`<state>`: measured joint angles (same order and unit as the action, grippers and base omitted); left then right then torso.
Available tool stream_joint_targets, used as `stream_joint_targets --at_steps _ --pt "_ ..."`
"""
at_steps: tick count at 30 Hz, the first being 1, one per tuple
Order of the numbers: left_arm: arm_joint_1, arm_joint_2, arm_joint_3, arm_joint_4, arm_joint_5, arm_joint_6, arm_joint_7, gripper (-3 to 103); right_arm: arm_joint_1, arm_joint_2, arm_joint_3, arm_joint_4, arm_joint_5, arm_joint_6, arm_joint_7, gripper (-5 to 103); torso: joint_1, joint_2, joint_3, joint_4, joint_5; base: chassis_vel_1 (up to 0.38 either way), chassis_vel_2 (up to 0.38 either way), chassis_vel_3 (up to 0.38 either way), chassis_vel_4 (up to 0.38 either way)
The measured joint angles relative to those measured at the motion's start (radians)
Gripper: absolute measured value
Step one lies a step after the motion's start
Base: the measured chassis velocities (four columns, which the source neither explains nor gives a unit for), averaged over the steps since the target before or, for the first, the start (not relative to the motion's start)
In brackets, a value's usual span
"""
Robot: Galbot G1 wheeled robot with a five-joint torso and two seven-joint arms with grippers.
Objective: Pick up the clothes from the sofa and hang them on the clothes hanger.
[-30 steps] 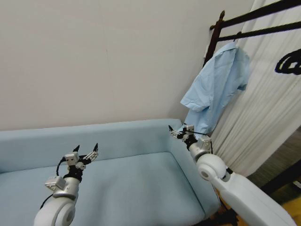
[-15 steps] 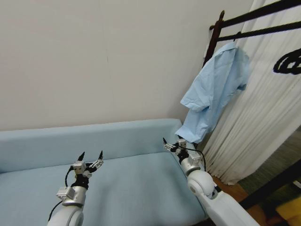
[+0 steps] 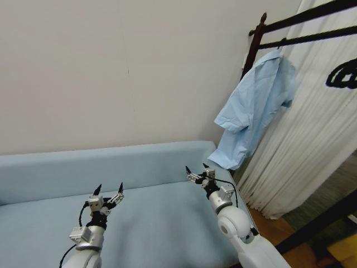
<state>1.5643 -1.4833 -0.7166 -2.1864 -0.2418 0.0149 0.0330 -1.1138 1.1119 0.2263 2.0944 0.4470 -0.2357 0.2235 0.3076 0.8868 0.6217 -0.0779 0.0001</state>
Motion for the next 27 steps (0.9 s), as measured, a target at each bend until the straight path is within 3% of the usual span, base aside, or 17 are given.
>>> stream_joint_targets --at_steps 8,27 --pt "0.031 -0.045 -0.001 -0.013 0.028 -0.027 0.000 100 -0.088 0.026 0.021 0.037 -0.055 0.017 -0.003 100 0.000 0.000 0.000 0.0000 0.0000 0.000 0.000 0.000 0.000" --pt "0.036 -0.046 -0.002 -0.018 0.056 -0.032 0.001 100 -0.101 0.028 0.028 0.049 -0.057 0.017 0.007 100 0.000 0.000 0.000 0.0000 -0.0001 0.000 0.000 0.000 0.000"
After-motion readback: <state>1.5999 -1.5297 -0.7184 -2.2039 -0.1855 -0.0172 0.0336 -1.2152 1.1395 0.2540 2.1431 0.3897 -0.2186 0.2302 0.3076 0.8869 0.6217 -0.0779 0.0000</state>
